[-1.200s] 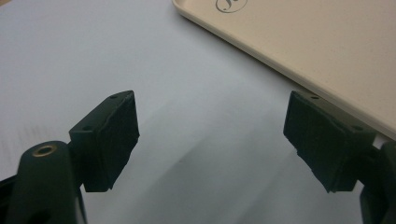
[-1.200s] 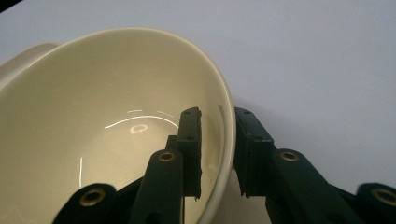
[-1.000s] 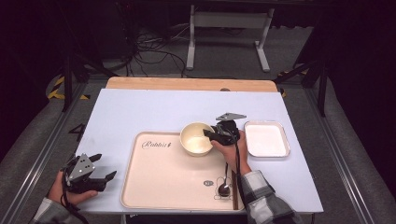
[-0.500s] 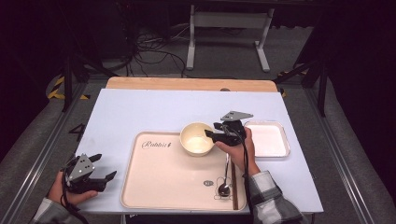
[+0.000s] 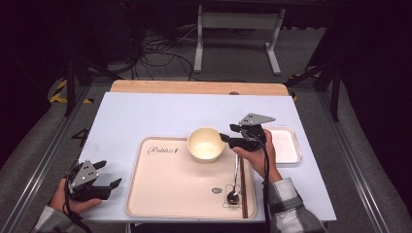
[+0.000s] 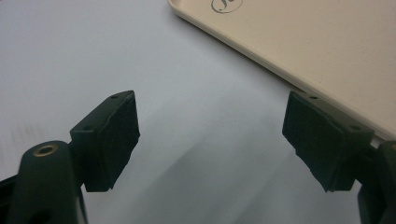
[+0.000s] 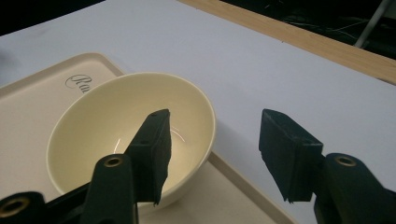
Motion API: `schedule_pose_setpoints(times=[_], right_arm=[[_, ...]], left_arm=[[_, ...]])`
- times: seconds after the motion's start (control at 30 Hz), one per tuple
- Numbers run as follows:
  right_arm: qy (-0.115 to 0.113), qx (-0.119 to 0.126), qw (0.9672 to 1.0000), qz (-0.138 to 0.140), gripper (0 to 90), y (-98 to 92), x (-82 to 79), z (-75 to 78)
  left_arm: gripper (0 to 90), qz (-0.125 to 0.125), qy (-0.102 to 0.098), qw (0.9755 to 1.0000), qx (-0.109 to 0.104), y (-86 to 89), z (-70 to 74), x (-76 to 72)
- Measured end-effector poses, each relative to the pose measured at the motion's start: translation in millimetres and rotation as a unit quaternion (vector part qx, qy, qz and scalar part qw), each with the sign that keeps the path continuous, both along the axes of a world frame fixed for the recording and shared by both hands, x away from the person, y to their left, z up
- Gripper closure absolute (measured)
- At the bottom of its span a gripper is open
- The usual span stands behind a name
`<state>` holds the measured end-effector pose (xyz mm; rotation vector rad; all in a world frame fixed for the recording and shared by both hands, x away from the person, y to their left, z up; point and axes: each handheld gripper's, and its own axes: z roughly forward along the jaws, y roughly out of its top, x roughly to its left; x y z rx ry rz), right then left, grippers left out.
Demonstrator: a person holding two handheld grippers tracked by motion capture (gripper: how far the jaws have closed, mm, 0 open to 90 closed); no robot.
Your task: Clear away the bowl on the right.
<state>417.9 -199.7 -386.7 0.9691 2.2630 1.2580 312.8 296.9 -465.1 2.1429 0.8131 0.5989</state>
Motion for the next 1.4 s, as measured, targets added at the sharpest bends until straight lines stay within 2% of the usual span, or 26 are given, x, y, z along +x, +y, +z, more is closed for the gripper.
schedule_pose_setpoints(times=[0.23,0.5,0.83,1.07,1.23,1.4], right_arm=[[-0.011,-0.017,0.9998,-0.006,44.4,-18.5,-6.0,6.1],[-0.022,-0.018,0.9993,-0.024,44.2,-42.2,-10.8,13.5],[-0.016,-0.012,0.9978,-0.063,44.2,-81.2,-15.6,15.1],[-0.013,-0.017,0.9954,-0.093,43.9,-104.9,-17.4,13.1],[-0.009,-0.011,0.9943,-0.106,43.5,-119.2,-19.8,12.4],[-0.013,-0.018,0.9931,-0.115,43.2,-129.5,-22.8,11.2]], left_arm=[[19.3,0.000,0.000,1.0000,0.001,-0.6,-0.2,0.1],[19.3,0.001,-0.001,1.0000,0.002,-0.7,-0.2,0.1],[19.1,0.002,-0.002,1.0000,0.005,-0.9,0.0,0.4],[19.0,0.002,-0.003,1.0000,0.005,-0.8,0.1,0.3],[19.0,0.003,-0.002,1.0000,0.005,-0.7,0.0,0.2],[18.9,0.002,-0.003,1.0000,0.007,-0.7,0.3,0.2]])
